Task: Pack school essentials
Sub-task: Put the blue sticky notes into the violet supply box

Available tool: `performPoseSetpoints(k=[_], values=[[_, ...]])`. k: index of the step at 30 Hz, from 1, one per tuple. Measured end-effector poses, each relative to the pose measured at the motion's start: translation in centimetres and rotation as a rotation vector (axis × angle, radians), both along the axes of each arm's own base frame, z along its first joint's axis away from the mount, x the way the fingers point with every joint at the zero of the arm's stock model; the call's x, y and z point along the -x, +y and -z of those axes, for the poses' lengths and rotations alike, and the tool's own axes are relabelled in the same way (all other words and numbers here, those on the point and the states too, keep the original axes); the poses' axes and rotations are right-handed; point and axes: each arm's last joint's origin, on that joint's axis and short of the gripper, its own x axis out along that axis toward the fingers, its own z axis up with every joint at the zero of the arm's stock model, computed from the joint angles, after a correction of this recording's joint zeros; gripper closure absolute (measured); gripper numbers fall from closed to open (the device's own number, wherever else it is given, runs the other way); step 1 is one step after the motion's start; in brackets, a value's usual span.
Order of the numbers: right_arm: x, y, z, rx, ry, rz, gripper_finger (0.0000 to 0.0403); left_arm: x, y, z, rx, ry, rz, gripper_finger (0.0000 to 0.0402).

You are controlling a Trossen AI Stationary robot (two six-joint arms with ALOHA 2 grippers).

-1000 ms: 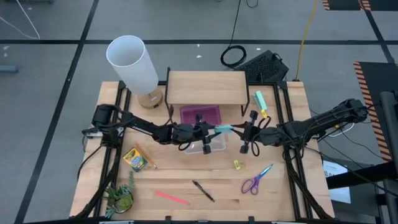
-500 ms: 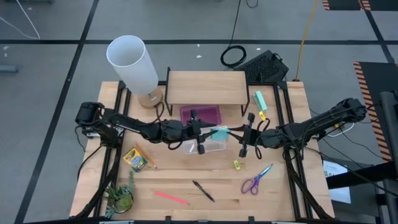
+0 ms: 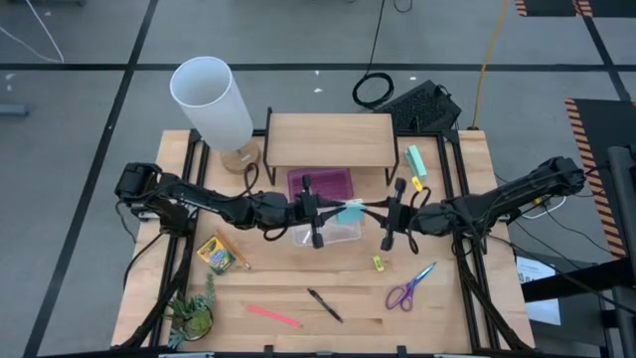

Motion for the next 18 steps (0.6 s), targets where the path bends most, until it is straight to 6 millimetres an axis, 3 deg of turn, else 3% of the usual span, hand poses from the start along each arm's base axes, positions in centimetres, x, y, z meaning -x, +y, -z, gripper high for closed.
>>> performPoseSetpoints(k=[8, 18], values=[[-0.2, 0.1, -1.5, 0.009, 0.030, 0.004, 0.0360, 0.0, -0.2, -0.1, -0.019, -0.005, 0.005, 0.0384], [-1.8, 0.5, 0.4, -0.073, 0.078, 0.015, 0.0360, 0.1, -0.9, 0.0, -0.021, 0.007, 0.029, 0.0378]])
